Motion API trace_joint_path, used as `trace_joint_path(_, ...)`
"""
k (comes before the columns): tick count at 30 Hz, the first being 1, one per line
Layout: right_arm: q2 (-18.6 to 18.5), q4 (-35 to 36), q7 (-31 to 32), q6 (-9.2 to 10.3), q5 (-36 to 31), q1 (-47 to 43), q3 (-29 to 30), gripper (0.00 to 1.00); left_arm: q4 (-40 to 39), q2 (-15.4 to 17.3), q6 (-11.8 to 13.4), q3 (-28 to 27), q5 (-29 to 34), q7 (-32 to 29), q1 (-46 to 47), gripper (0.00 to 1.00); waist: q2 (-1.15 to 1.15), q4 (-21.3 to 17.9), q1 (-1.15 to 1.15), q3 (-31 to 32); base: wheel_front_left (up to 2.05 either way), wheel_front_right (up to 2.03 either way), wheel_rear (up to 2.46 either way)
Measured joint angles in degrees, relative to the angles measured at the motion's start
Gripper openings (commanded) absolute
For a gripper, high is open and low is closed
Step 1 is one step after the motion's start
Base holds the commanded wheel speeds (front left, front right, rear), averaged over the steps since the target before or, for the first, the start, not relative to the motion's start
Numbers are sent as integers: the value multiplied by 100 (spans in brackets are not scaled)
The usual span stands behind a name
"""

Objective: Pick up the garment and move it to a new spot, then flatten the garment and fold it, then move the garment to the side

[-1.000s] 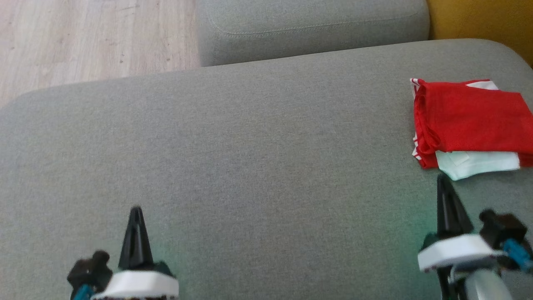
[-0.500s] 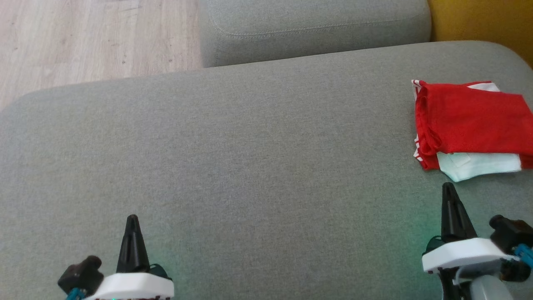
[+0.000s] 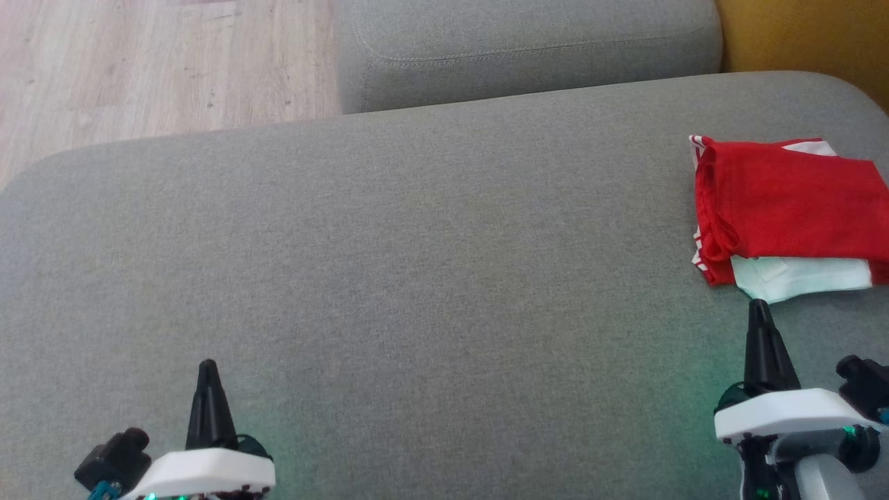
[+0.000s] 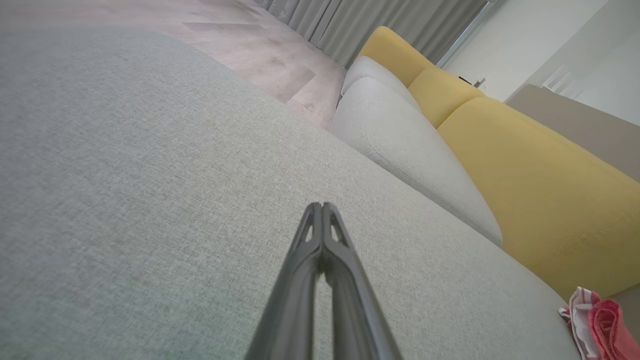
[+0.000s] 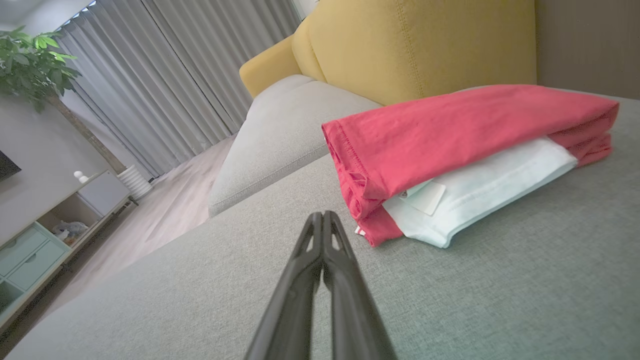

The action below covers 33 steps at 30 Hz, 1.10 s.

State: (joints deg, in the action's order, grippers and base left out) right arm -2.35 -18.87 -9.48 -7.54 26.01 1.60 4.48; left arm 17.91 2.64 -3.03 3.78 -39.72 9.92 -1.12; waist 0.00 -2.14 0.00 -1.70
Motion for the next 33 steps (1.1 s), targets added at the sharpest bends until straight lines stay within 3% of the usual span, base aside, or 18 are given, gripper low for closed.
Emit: trace_joint_path(33, 0, 92, 547, 0, 2236, 15, 122, 0, -55, 0, -111, -240, -1769, -541, 130, 0, 0, 73, 0, 52, 0, 0, 0)
